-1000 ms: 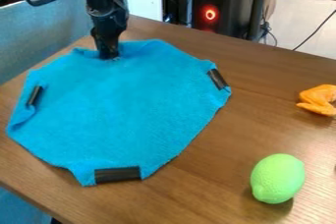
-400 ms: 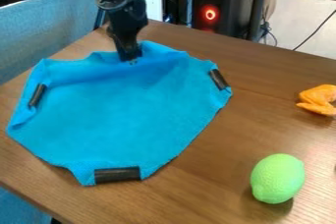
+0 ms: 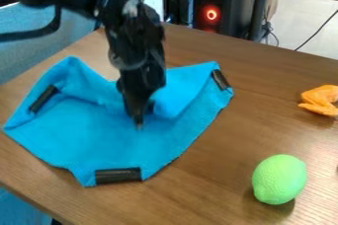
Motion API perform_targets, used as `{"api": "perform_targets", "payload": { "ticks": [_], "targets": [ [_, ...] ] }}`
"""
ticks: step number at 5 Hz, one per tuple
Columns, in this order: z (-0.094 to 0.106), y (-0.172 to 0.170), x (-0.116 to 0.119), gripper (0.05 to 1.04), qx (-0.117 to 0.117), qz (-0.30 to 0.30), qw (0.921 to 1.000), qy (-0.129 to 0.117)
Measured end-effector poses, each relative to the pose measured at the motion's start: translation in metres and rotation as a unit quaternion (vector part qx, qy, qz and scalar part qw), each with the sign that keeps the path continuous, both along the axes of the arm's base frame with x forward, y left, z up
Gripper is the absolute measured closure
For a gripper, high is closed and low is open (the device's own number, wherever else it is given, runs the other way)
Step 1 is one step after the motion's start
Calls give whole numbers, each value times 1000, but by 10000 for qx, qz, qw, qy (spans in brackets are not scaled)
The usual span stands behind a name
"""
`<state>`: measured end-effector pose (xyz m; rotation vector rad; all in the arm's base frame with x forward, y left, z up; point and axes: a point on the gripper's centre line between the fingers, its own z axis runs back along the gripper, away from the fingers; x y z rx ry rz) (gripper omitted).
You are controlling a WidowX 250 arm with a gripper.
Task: Fold the cloth from top to bottom
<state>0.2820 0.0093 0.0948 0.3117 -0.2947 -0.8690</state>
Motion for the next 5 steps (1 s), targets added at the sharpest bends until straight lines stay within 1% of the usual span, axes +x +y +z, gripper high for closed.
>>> {"api": "perform_targets", "payload": {
  "ticks": [1,2,3,4,5],
  "targets": [
    [2,-29,-31,1001,-31,-367,9993,-8],
    [14,-47,-50,1001,-216,-546,9982,-82],
    [19,-56,-60,972,-354,-550,9979,-13],
    [10,-67,-73,788,-132,-411,9985,335],
    [1,-64,-86,497,189,-26,9940,1080]
  ]
}}
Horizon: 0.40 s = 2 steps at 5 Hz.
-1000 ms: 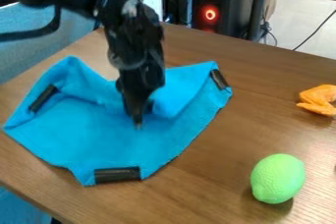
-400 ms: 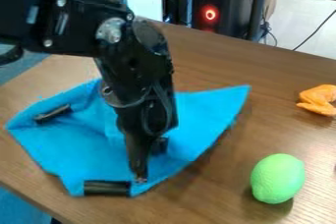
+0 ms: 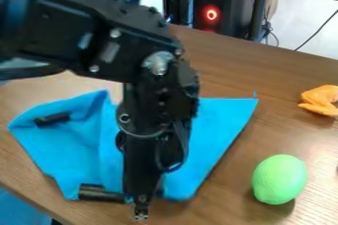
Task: Fold the cloth from top to bottom
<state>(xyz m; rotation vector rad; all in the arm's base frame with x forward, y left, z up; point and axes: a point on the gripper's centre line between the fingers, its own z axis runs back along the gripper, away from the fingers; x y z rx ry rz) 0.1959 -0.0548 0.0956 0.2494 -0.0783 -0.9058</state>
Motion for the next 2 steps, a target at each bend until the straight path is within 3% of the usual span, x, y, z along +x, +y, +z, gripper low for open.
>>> {"api": "perform_targets", "payload": {
  "ticks": [1,2],
  "targets": [
    [-2,2,-7,203,202,363,9942,994],
    [13,5,-10,79,607,801,9797,1733]
  ]
}}
